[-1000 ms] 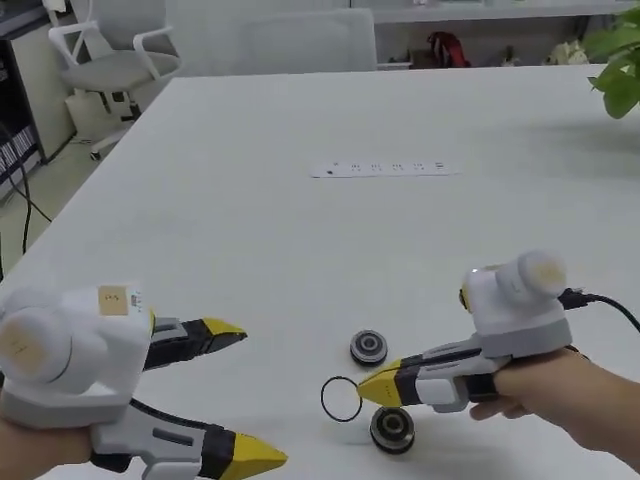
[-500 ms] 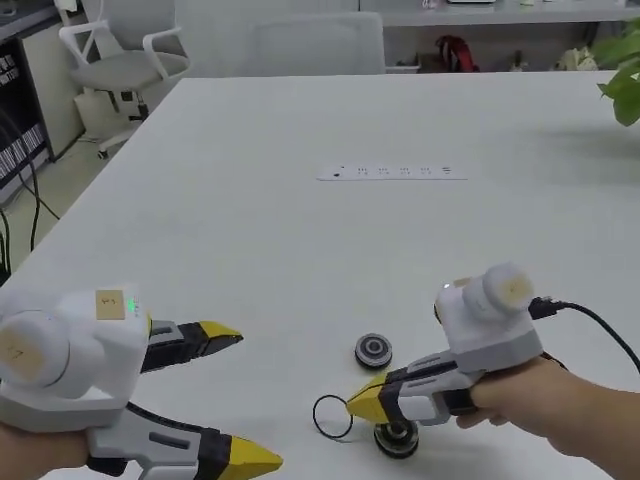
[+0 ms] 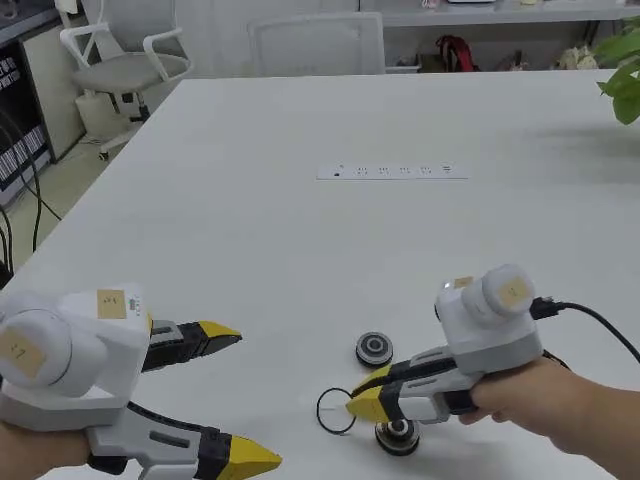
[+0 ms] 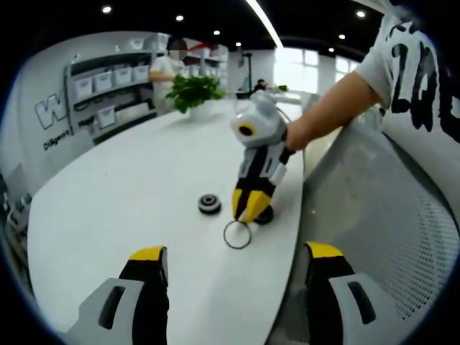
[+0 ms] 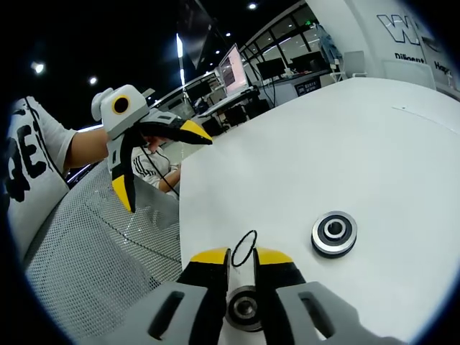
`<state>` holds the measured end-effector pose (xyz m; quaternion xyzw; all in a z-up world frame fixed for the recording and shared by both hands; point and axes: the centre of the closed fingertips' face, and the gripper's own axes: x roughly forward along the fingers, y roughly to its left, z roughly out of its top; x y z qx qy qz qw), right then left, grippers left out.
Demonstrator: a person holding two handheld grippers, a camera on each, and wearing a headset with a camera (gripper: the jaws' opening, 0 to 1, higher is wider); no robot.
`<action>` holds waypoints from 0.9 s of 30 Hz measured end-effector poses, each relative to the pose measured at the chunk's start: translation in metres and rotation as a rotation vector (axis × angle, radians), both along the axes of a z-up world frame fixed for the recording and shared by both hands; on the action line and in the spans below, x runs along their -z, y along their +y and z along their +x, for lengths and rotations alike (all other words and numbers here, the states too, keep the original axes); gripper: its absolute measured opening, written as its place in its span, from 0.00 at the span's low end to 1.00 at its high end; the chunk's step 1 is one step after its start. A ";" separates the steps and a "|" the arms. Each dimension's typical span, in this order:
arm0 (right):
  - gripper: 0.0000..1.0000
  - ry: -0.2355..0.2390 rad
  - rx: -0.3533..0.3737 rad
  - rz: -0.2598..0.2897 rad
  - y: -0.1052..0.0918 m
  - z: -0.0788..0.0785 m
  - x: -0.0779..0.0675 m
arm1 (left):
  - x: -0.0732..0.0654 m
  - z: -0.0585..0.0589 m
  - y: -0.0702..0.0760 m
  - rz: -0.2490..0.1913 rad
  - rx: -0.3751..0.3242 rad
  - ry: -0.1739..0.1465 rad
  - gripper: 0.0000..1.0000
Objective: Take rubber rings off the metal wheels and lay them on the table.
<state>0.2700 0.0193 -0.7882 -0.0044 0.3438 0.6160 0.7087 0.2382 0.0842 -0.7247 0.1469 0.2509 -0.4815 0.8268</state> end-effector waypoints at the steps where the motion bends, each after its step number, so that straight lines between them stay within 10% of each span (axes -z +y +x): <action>1: 0.11 0.003 0.003 0.004 0.000 0.000 -0.001 | 0.000 0.000 0.000 0.000 0.000 0.001 0.78; 27: 0.19 -0.064 0.022 0.082 -0.022 -0.003 -0.035 | 0.001 0.005 -0.020 0.009 0.058 0.003 0.74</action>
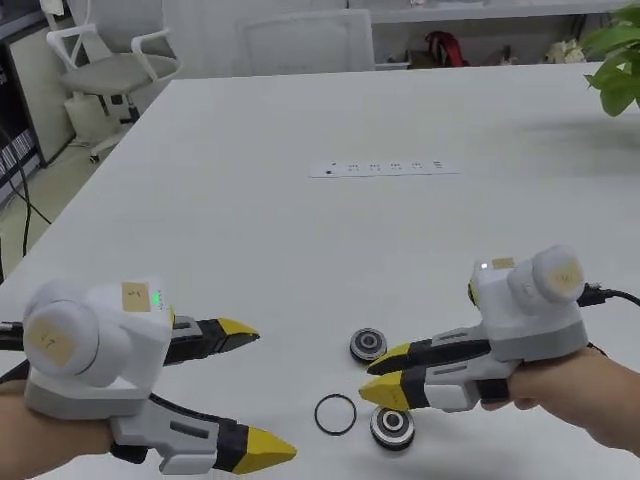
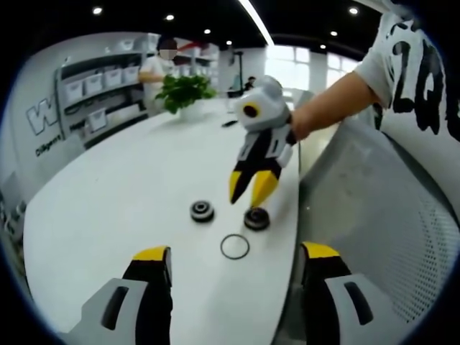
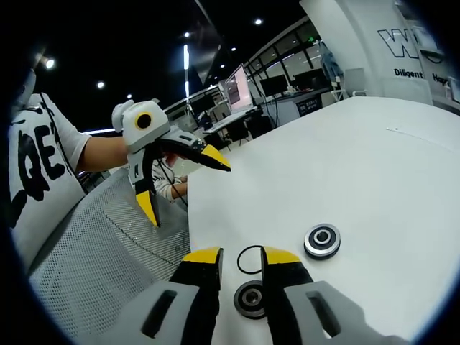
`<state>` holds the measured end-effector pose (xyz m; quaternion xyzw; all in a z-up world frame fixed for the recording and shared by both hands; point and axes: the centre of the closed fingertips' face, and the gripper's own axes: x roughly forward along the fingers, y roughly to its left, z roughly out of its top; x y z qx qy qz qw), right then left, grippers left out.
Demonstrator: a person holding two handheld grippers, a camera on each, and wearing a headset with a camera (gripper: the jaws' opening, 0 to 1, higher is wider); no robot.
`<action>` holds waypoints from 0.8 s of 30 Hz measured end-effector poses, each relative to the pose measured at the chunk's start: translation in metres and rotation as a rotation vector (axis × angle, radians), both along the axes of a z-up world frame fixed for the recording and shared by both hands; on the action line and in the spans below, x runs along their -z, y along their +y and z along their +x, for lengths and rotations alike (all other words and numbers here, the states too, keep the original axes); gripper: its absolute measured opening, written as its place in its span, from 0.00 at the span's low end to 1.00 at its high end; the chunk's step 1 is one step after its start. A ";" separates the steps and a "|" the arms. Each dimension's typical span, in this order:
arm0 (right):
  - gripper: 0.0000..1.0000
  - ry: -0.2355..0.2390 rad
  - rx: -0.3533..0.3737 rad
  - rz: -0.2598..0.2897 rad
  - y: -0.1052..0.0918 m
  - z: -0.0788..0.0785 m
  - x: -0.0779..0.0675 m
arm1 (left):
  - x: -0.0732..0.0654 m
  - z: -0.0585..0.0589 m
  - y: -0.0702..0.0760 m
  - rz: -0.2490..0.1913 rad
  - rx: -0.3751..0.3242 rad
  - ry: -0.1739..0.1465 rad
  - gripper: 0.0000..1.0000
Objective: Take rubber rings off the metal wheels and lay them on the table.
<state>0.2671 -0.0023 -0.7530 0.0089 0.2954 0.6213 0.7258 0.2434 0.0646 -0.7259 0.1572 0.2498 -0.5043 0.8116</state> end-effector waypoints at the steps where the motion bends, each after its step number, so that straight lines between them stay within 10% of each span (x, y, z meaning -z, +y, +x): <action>1: 0.18 -0.005 -0.001 0.000 -0.001 0.000 -0.001 | 0.000 0.000 -0.001 0.001 0.002 -0.002 0.73; 24: 0.22 -0.022 0.065 -0.023 -0.042 -0.002 0.010 | 0.004 0.015 -0.034 0.001 0.071 0.001 0.68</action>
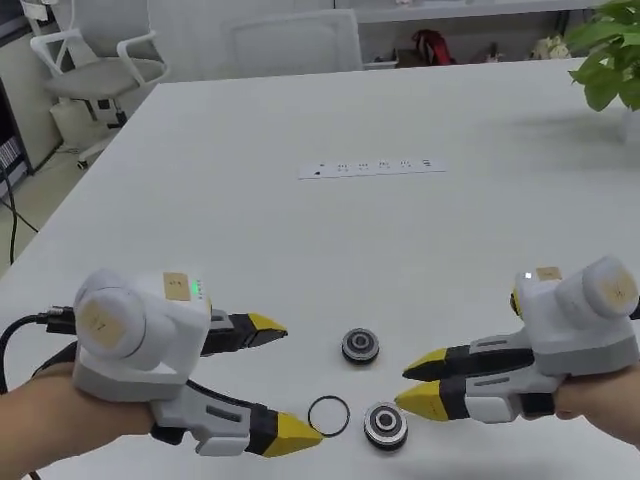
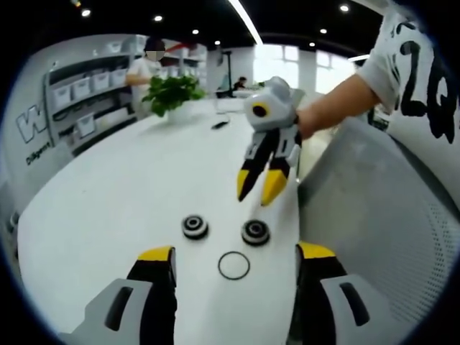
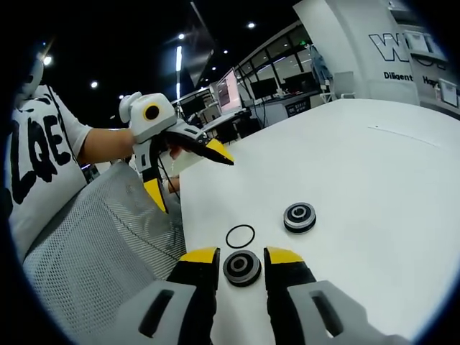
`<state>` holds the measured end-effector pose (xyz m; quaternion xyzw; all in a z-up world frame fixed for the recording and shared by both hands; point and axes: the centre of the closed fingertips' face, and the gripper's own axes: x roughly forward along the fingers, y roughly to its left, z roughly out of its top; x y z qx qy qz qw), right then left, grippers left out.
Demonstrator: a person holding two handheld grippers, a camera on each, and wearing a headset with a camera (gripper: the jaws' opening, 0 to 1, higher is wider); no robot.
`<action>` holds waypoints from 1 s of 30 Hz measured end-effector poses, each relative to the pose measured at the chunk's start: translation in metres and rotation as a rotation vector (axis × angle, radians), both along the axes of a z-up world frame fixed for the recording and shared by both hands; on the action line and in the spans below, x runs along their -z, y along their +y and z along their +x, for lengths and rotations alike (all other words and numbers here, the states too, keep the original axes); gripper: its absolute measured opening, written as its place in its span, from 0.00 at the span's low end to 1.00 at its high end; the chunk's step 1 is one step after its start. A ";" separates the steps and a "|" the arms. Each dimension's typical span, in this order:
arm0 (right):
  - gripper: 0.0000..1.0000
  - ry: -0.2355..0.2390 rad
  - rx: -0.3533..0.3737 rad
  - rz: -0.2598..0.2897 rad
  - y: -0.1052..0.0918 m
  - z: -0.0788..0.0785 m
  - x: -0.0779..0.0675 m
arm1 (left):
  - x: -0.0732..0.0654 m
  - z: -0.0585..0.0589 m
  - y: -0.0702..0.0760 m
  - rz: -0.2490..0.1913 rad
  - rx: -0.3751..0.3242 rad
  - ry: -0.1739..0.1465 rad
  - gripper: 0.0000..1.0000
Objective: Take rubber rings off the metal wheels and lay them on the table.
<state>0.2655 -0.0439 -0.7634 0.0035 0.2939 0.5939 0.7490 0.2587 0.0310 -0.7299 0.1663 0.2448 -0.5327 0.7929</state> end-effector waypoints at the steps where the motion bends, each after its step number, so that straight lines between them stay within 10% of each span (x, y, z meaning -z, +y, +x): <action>1: 0.22 0.001 -0.001 -0.003 -0.001 -0.002 0.002 | 0.000 0.001 -0.001 -0.002 0.002 0.001 0.67; 30: 0.19 -0.049 -0.031 -0.096 -0.008 -0.014 0.042 | 0.031 -0.002 -0.037 0.021 0.062 0.090 0.54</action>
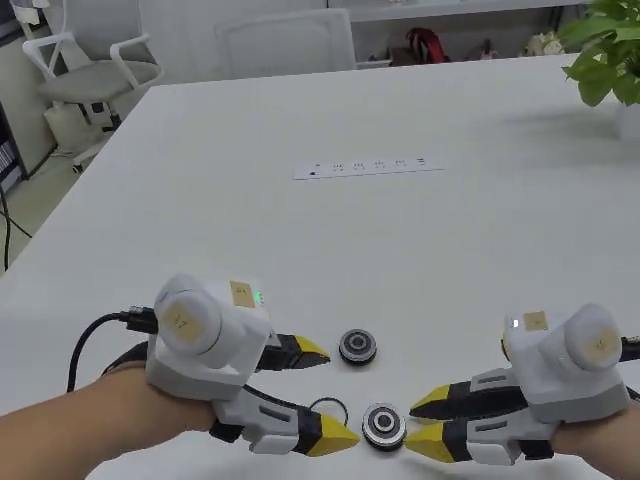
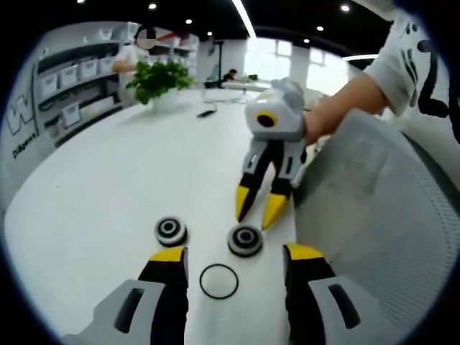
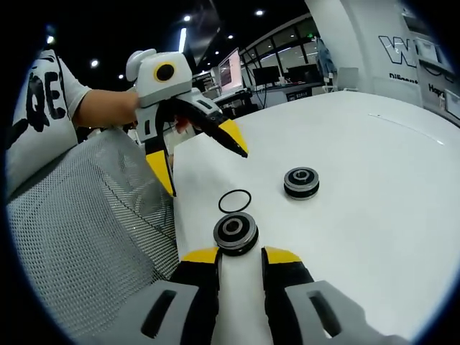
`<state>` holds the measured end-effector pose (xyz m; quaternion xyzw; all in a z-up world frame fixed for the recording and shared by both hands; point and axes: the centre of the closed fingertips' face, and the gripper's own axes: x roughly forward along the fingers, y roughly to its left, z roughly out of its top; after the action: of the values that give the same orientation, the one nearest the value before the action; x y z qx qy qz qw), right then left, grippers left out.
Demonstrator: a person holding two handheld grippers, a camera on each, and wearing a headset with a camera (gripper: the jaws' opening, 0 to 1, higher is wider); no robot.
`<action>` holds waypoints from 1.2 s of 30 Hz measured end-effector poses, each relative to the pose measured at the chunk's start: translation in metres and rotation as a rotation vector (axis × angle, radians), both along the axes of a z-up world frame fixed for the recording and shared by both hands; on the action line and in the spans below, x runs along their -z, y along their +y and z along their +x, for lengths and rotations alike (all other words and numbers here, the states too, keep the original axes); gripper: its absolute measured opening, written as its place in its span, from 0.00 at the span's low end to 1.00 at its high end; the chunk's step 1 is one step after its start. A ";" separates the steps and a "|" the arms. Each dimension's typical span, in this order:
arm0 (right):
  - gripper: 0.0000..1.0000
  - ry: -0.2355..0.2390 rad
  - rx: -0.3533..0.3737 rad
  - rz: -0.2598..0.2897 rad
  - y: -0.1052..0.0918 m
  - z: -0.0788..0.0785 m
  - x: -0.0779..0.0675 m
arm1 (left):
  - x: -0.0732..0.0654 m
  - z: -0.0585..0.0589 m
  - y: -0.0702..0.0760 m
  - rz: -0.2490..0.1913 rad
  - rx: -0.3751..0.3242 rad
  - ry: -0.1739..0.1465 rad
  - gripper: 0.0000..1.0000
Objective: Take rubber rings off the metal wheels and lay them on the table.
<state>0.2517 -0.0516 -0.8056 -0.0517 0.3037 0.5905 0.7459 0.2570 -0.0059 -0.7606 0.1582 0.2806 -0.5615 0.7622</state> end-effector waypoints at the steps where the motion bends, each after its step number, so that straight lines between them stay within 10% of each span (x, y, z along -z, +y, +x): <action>1: 0.19 -0.003 0.001 0.002 0.000 0.000 0.000 | 0.001 0.000 -0.002 -0.002 0.000 0.006 0.54; 36: 0.14 -0.002 0.002 0.031 0.004 -0.001 0.004 | 0.033 -0.010 -0.036 0.022 0.034 0.062 0.24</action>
<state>0.2505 -0.0474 -0.8101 -0.0404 0.2938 0.5945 0.7474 0.2473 -0.0414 -0.7933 0.1540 0.3073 -0.5760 0.7417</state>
